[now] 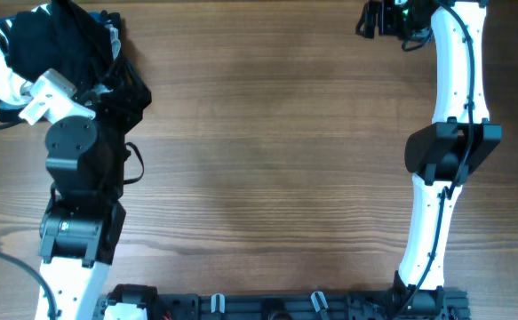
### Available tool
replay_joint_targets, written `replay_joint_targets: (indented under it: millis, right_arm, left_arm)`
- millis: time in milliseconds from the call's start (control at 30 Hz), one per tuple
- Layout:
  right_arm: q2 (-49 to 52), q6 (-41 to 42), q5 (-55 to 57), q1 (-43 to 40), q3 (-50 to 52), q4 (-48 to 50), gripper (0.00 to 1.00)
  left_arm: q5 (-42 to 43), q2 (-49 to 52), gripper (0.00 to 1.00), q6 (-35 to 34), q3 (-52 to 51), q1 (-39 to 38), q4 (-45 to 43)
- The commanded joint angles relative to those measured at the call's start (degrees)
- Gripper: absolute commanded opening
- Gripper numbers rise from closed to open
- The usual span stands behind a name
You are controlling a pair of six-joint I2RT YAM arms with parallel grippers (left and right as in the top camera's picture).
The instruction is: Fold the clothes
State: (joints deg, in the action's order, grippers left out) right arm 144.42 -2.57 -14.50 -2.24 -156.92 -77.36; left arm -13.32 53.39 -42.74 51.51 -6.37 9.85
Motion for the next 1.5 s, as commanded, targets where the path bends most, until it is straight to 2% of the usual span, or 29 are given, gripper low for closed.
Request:
replay_joint_targets:
  millis: [0,167,300,500,700,833,1167,1467]
  right_arm:
    - [-2.14,1.07,0.55,0.20,-1.27,8.37,1.00]
    - [-2.14,1.05,1.01,0.15,-0.85,27.36,1.00]
    - [-2.14,1.11,0.98,0.15,-0.85,34.14,1.00]
    - [-2.14,1.09,0.98,0.15,-0.85,34.14,1.00]
    - [-2.14,1.09,0.98,0.15,-0.85,32.96,1.00]
    - [-2.14,1.09,0.98,0.15,-0.85,32.94,1.00]
    - [-2.14,1.09,0.98,0.15,-0.85,32.94,1.00]
    - [-2.14,1.09,0.98,0.15,-0.85,32.94,1.00]
  left_arm:
    - [1.36,1.97,1.00,-3.17,-0.52,-0.72,2.25]
    - [2.82,3.10,1.00,-3.17,-0.52,-0.92,10.19]
    - [2.82,4.74,1.00,-3.15,-0.52,-0.92,11.69]
    - [2.82,8.33,1.00,-3.15,-0.79,-0.92,11.89]
    - [2.82,6.84,1.00,-3.15,-5.53,-0.92,11.87]
    - [2.82,1.05,1.00,-3.15,-13.51,-0.92,11.87]
    - [2.19,-22.47,1.00,-3.15,-43.74,-0.92,12.28]
    - [2.19,-34.88,1.00,-2.71,-44.81,-2.10,12.26]
